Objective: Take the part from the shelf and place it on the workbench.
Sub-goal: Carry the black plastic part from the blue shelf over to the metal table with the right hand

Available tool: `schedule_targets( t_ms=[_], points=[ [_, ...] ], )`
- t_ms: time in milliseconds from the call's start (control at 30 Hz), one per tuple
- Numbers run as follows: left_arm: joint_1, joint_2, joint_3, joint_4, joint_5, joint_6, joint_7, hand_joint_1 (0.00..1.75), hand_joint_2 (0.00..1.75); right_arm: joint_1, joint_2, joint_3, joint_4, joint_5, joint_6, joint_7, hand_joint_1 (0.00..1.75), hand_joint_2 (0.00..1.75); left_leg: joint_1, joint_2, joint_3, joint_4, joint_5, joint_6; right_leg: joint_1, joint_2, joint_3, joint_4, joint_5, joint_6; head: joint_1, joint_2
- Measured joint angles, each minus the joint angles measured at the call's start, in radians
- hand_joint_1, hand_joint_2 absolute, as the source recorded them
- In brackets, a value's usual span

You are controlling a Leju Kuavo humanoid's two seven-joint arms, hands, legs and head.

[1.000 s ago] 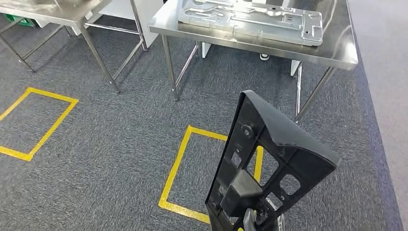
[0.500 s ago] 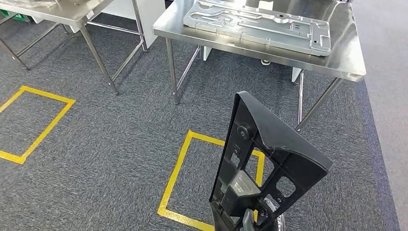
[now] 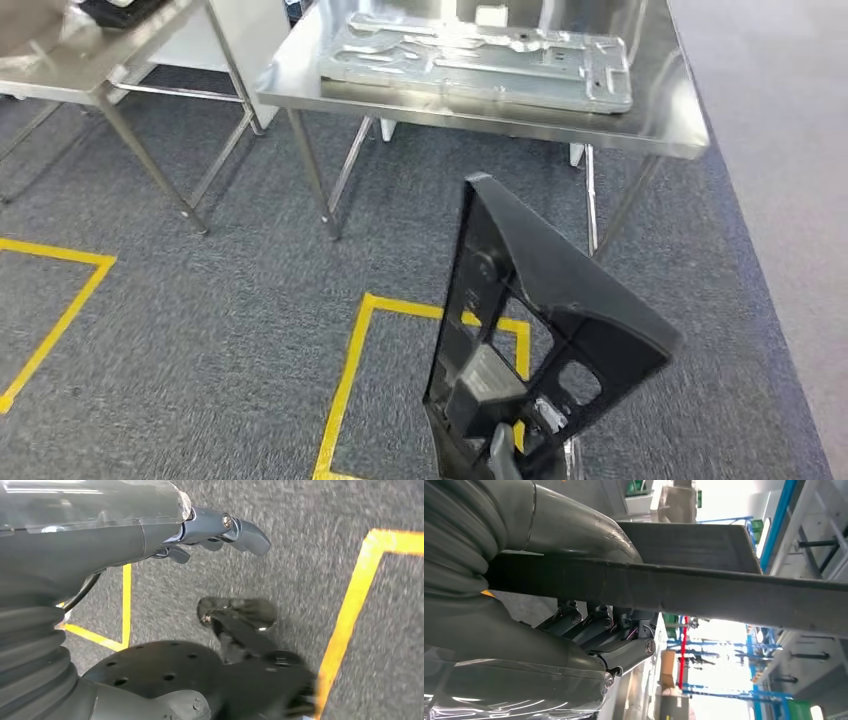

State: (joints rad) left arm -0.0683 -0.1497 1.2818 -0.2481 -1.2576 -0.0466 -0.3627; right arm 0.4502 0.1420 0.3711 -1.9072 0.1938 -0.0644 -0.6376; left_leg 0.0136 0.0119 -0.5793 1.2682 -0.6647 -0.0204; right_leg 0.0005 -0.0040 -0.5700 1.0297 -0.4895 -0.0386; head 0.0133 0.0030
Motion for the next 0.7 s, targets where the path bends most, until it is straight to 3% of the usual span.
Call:
schedule_targets(
  t_ms=[33,67,100,167,200,267,367,433,500,533,567,600,667,700],
  points=[
    [0.001,0.000,0.000,0.000,-0.001,0.000,0.001,0.00,1.75,-0.004,-0.005,0.008,0.001,0.006,-0.015,0.002,1.75,1.75,0.000,-0.002,-0.028,0.022,-0.014,0.000,0.001,0.007,0.007,0.000,-0.006,-0.001,-0.001,0.000],
    [0.003,0.000,0.000,0.001,-0.001,0.000,0.002,0.00,1.75,-0.006,-0.010,0.014,0.002,0.011,-0.029,0.004,1.75,1.75,0.000,-0.002,-0.042,0.012,-0.006,0.001,0.002,0.013,0.016,0.000,-0.014,0.000,-0.002,0.000],
    [0.004,0.000,0.000,0.001,-0.001,0.000,0.002,0.00,1.75,-0.009,-0.014,0.019,0.003,0.016,-0.040,0.006,1.75,1.75,0.000,-0.002,-0.041,-0.028,0.026,0.004,0.003,0.016,0.028,0.000,-0.021,0.002,-0.002,0.000],
    [0.006,0.001,0.000,0.001,-0.001,0.000,0.003,0.00,1.75,-0.014,-0.021,0.029,0.004,0.020,-0.050,0.008,1.75,1.75,-0.004,-0.002,-0.022,-0.140,0.116,0.014,0.005,0.020,0.050,0.001,-0.038,0.008,-0.001,0.000],
    [0.006,0.002,0.000,0.001,-0.001,0.000,0.004,0.00,1.75,-0.017,-0.024,0.033,0.005,0.021,-0.053,0.008,1.75,1.75,-0.007,-0.003,-0.015,-0.176,0.134,0.019,0.006,0.021,0.057,0.001,-0.045,0.014,-0.001,0.000],
    [0.006,0.002,0.000,0.002,-0.002,0.000,0.005,0.00,1.75,-0.021,-0.030,0.039,0.005,0.023,-0.058,0.010,1.75,1.75,-0.013,-0.004,-0.011,-0.198,0.140,0.032,0.007,0.022,0.067,0.004,-0.056,0.028,-0.001,0.000],
    [0.008,0.002,0.000,0.002,-0.003,0.000,0.006,0.00,1.75,-0.025,-0.037,0.046,0.004,0.023,-0.068,0.013,1.75,1.75,-0.006,-0.005,0.009,-0.213,0.163,0.052,0.007,0.019,0.072,0.032,-0.068,0.047,0.000,0.000],
    [0.005,0.003,0.000,0.002,-0.005,0.000,0.006,0.00,1.75,-0.029,-0.042,0.051,0.003,0.026,-0.089,0.023,1.75,1.75,-0.003,-0.004,0.023,-0.217,0.161,0.060,0.003,0.014,0.032,0.107,-0.107,0.059,0.004,0.000],
    [0.003,0.003,0.000,0.002,-0.007,0.000,0.007,0.00,1.75,-0.032,-0.046,0.053,0.002,0.031,-0.116,0.046,1.75,1.75,-0.003,-0.005,0.029,-0.218,0.152,0.063,-0.002,0.013,-0.046,0.223,-0.158,0.070,0.006,0.000],
    [0.004,0.003,0.000,0.002,-0.009,0.000,0.007,0.00,1.75,-0.032,-0.048,0.054,0.002,0.035,-0.129,0.059,1.75,1.75,-0.003,-0.005,0.033,-0.218,0.147,0.062,-0.004,0.012,-0.079,0.263,-0.167,0.073,0.006,0.000],
    [0.005,0.004,0.000,0.002,-0.009,0.000,0.007,0.00,1.75,-0.032,-0.050,0.054,0.002,0.043,-0.144,0.076,1.75,1.75,-0.003,-0.005,0.040,-0.218,0.141,0.061,-0.006,0.011,-0.099,0.273,-0.156,0.074,0.007,0.000],
    [0.006,0.004,0.000,0.002,-0.010,-0.001,0.008,0.00,1.75,-0.032,-0.051,0.054,0.001,0.055,-0.162,0.093,1.75,1.75,-0.004,-0.006,0.049,-0.218,0.134,0.060,-0.006,0.010,-0.102,0.250,-0.126,0.072,0.007,0.000],
    [0.008,0.004,0.000,0.002,-0.012,-0.002,0.008,0.00,1.75,-0.032,-0.055,0.054,-0.005,0.085,-0.202,0.129,1.75,1.75,-0.004,-0.006,0.069,-0.220,0.119,0.057,-0.002,0.008,-0.070,0.131,-0.035,0.061,0.007,0.000],
    [0.008,0.004,0.000,0.002,-0.015,-0.003,0.008,0.00,1.75,-0.034,-0.058,0.054,-0.009,0.103,-0.226,0.150,1.75,1.75,-0.004,-0.006,0.078,-0.223,0.113,0.054,0.003,0.005,-0.057,0.081,-0.018,0.054,0.006,0.000]
  ],
)
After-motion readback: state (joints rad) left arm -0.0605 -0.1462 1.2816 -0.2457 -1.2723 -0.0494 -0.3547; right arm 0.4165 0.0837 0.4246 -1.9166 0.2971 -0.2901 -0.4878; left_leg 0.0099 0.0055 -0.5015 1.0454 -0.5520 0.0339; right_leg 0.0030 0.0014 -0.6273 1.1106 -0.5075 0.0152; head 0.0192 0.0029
